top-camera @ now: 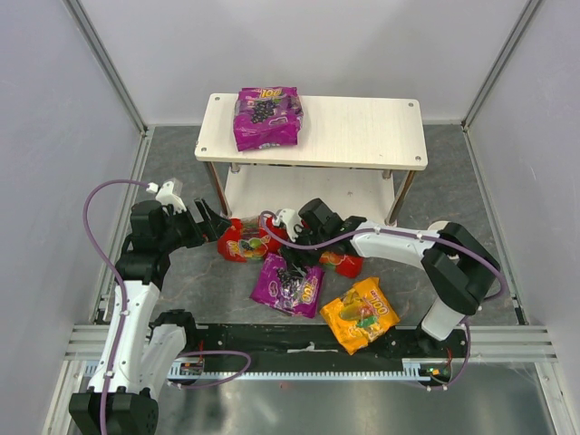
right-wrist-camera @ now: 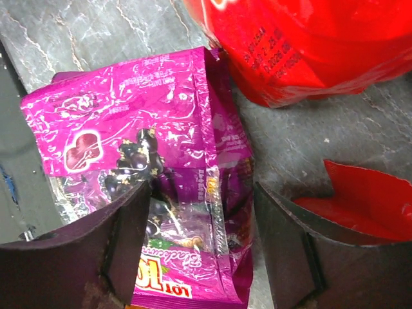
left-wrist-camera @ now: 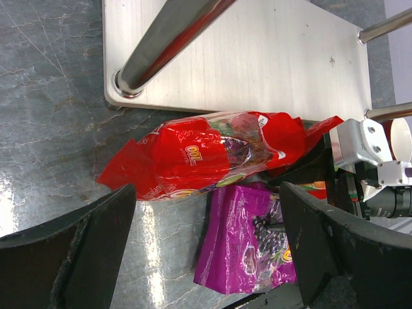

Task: Place and organize the candy bags onto the shelf

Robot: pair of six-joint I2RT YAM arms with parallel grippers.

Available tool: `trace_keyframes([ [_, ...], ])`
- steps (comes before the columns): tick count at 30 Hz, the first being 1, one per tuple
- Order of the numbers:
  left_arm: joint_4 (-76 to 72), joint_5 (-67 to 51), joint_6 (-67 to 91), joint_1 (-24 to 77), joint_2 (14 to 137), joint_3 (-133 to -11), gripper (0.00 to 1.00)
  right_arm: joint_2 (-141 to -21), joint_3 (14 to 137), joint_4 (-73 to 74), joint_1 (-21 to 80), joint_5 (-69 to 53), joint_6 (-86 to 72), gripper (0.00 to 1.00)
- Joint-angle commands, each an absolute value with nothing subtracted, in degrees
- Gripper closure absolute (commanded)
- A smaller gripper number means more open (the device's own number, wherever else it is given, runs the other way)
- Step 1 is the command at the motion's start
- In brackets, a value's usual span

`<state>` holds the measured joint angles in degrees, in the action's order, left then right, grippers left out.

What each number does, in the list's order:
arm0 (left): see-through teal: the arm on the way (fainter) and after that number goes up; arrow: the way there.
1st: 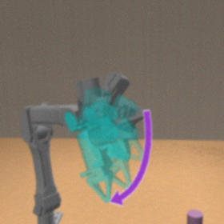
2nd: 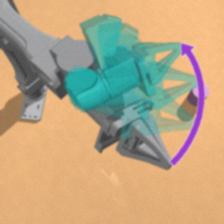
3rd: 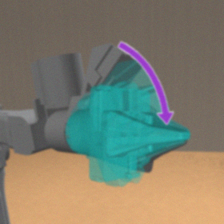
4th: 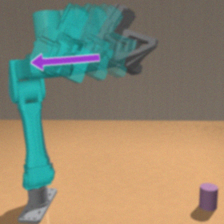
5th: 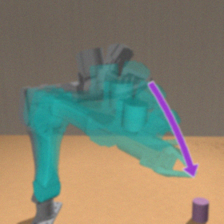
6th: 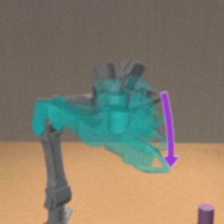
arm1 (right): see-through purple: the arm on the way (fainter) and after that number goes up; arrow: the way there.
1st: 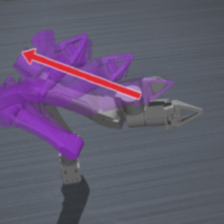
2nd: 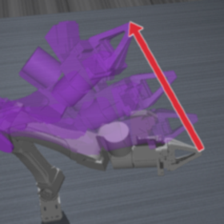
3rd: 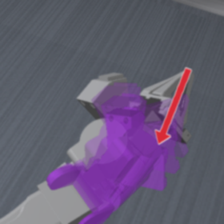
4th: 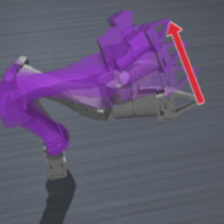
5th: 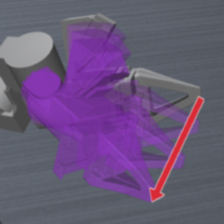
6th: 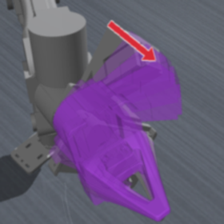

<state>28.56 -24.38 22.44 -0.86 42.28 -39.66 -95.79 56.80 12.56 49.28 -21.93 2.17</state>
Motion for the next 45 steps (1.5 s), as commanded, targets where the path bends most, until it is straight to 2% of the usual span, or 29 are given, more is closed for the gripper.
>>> trace_keyframes([
  [1, 27.0, -24.8, 22.0, -0.7, 42.4, -39.6, 0.01, -96.3, 59.1, 11.8, 49.3, -27.4, 2.8, 0.30],
  [4, 27.0, -24.9, 22.0, -0.7, 42.4, -39.5, 0.01, -96.3, 58.6, 11.9, 49.3, -28.6, 2.5, 0.44],
  [5, 27.0, -24.8, 22.1, -0.7, 42.5, -39.5, 0.01, -96.3, 58.4, 12.0, 49.2, -28.7, 2.5, 0.54],
  [7, 27.0, -24.8, 22.1, -0.7, 42.4, -39.5, 0.01, -95.6, 58.0, 12.0, 49.3, -28.7, 2.4, 0.65],
  [12, 26.9, -24.8, 22.1, -0.7, 42.3, -39.6, 0.01, -92.1, 57.7, 12.0, 49.3, -28.2, 1.1, 0.79],
  [15, 27.0, -24.9, 22.1, -0.7, 42.3, -39.5, 0.01, -89.2, 58.1, 12.3, 49.2, -26.8, -1.7, 0.92],
  [16, 27.0, -25.0, 22.1, -0.7, 42.2, -39.5, 0.01, -87.9, 58.1, 12.3, 49.3, -26.4, -3.8, 1.00],
  [24, 27.0, -24.8, 22.1, -0.6, 41.3, -39.4, 0.01, -79.6, 56.9, 12.2, 52.1, -18.0, -14.8, 1.00],
  [30, 27.1, -24.8, 22.2, -0.7, 41.5, -39.5, 0.01, -73.2, 54.7, 11.1, 57.6, -2.1, -31.7, 1.00],
  [34, 27.0, -24.7, 22.2, -0.7, 41.1, -39.4, 0.01, -68.8, 48.7, 8.4, 62.6, 9.8, -44.9, 1.00],
  [40, 27.0, -24.9, 22.2, -0.7, 41.8, -39.4, 0.01, -68.2, 43.0, 11.3, 72.8, 29.4, -65.9, 1.00],
  [42, 26.9, -24.9, 22.2, -0.7, 41.9, -39.4, 0.01, -69.6, 43.6, 12.6, 76.5, 32.9, -69.0, 0.94],
  [43, 26.9, -24.9, 22.1, -0.7, 41.8, -39.5, 0.01, -71.3, 44.6, 13.4, 77.7, 33.4, -70.0, 0.79],
  [45, 27.0, -24.8, 22.1, -0.7, 41.7, -39.5, 0.01, -72.8, 46.2, 14.2, 80.4, 33.9, -71.2, 0.60],
])
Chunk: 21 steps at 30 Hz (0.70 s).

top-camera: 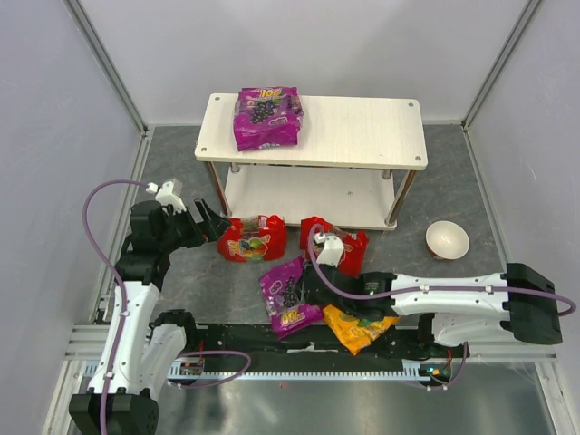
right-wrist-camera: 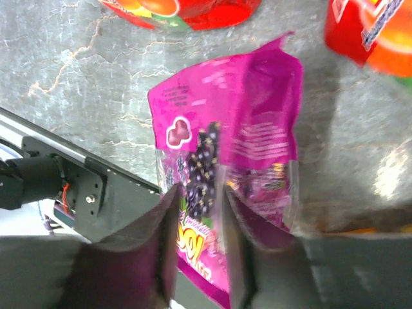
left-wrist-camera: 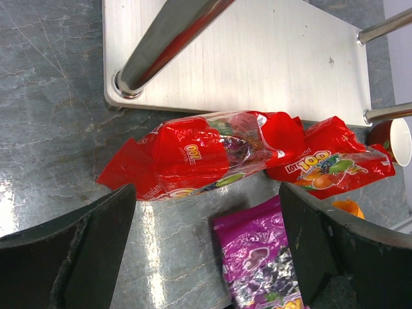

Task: Place and organize the candy bags onto the shelf

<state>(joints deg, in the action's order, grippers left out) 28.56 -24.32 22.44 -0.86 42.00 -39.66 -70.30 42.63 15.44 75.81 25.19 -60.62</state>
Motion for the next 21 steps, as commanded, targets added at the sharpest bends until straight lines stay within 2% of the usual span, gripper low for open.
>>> trace_keyframes([
  [1, 27.0, -24.8, 22.2, -0.7, 41.9, -39.5, 0.01, -73.7, 48.0, 16.1, 81.8, 35.3, -71.2, 0.49],
  [4, 27.0, -24.9, 22.2, -0.6, 41.7, -39.4, 0.01, -73.7, 50.8, 21.2, 82.6, 39.0, -69.5, 0.36],
  [11, 27.0, -25.0, 22.1, -0.6, 41.8, -39.5, 0.01, -65.7, 51.4, 29.0, 82.4, 47.4, -62.0, 0.24],
  [14, 26.9, -25.0, 22.1, -0.7, 41.9, -39.5, 0.01, -62.1, 50.5, 29.2, 80.6, 47.3, -55.0, 0.29],
  [15, 26.9, -25.0, 22.2, -0.7, 42.0, -39.5, 0.01, -61.6, 50.3, 29.2, 79.6, 46.2, -53.0, 0.32],
  [16, 26.9, -25.1, 22.2, -0.5, 42.0, -39.5, 0.01, -61.0, 50.1, 28.8, 76.7, 44.8, -49.3, 0.40],
  [20, 26.9, -25.0, 22.2, -0.7, 41.9, -39.5, 0.01, -61.3, 49.1, 24.5, 69.0, 28.7, -35.8, 0.39],
  [21, 26.9, -25.2, 22.3, -0.6, 41.9, -39.4, 0.01, -62.1, 49.1, 23.8, 67.8, 21.2, -33.7, 0.39],
])
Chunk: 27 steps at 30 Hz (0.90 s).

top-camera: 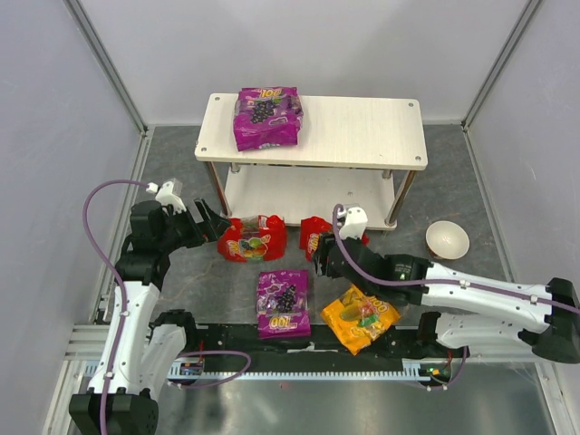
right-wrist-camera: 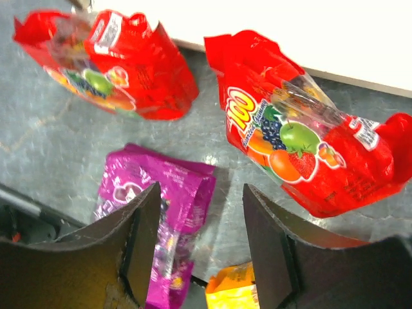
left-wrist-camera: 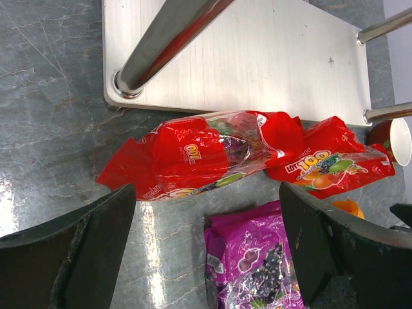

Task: Place and organize the candy bags onto the shelf

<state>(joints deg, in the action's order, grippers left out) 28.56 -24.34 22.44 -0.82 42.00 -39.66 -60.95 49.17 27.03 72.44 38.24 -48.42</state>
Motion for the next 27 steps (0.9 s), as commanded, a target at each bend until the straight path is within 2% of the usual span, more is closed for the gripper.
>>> trace_keyframes([
  [1, 26.9, -25.1, 22.2, -0.7, 42.0, -39.5, 0.01, -62.8, 49.2, 22.8, 66.0, 18.0, -31.6, 0.37],
  [3, 26.9, -25.2, 22.2, -0.7, 42.0, -39.4, 0.01, -65.6, 49.6, 22.5, 65.0, 10.6, -27.0, 0.35],
  [10, 26.9, -25.0, 22.3, -0.7, 41.6, -39.5, 0.01, -73.6, 50.7, 20.3, 64.2, 0.2, -20.5, 0.33],
  [21, 27.0, -25.0, 22.1, -0.6, 41.8, -39.5, 0.01, -80.6, 50.4, 15.4, 63.5, 2.6, -18.4, 0.28],
  [27, 27.0, -25.0, 22.2, -0.6, 41.8, -39.5, 0.01, -83.3, 52.2, 14.9, 62.0, 3.3, -11.6, 0.26],
])
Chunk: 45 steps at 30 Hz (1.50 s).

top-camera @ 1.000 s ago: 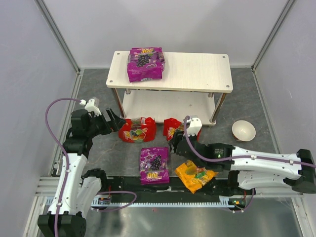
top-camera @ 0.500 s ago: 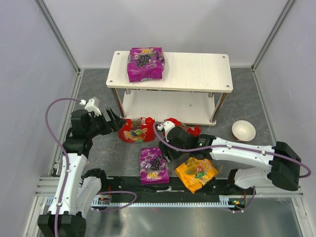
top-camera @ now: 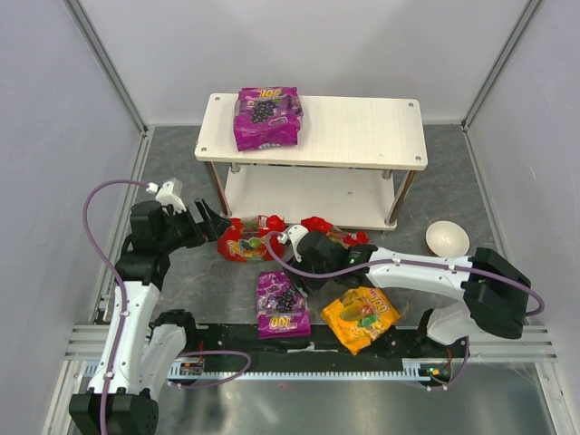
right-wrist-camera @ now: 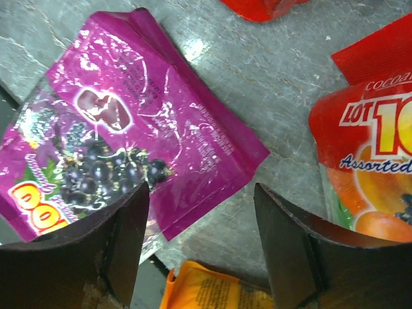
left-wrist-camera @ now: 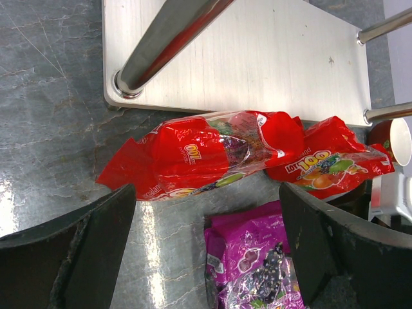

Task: Place and organize the candy bags onto the shelf

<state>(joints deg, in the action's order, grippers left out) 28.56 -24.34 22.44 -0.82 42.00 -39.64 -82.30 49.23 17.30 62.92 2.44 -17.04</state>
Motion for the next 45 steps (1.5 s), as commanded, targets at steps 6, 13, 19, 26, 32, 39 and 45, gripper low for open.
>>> trace_keyframes([
  [6, 27.0, -24.7, 22.1, -0.7, 41.9, -39.4, 0.01, -83.1, 53.7, 14.1, 59.7, 0.4, -4.5, 0.20],
  [13, 26.9, -24.5, 22.2, -0.7, 42.1, -39.3, 0.01, -85.7, 56.2, 13.9, 56.3, -11.6, -0.4, 0.19],
  [19, 27.1, -24.3, 22.2, -0.6, 41.8, -39.4, 0.01, -90.3, 58.3, 14.5, 55.5, -18.7, 2.5, 0.19],
  [26, 27.0, -24.3, 22.2, -0.6, 42.1, -39.4, 0.01, -94.8, 58.8, 15.3, 55.6, -23.0, 3.0, 0.21],
  [32, 27.1, -24.4, 22.2, -0.7, 42.4, -39.5, 0.01, -95.9, 58.6, 16.1, 55.5, -23.0, 3.3, 0.40],
  [39, 27.1, -24.5, 22.2, -0.7, 42.3, -39.4, 0.01, -95.7, 58.8, 16.3, 55.5, -23.8, 2.5, 0.69],
  [45, 27.0, -24.4, 22.2, -0.7, 42.0, -39.3, 0.01, -95.5, 59.1, 17.0, 55.5, -23.4, 0.1, 1.00],
])
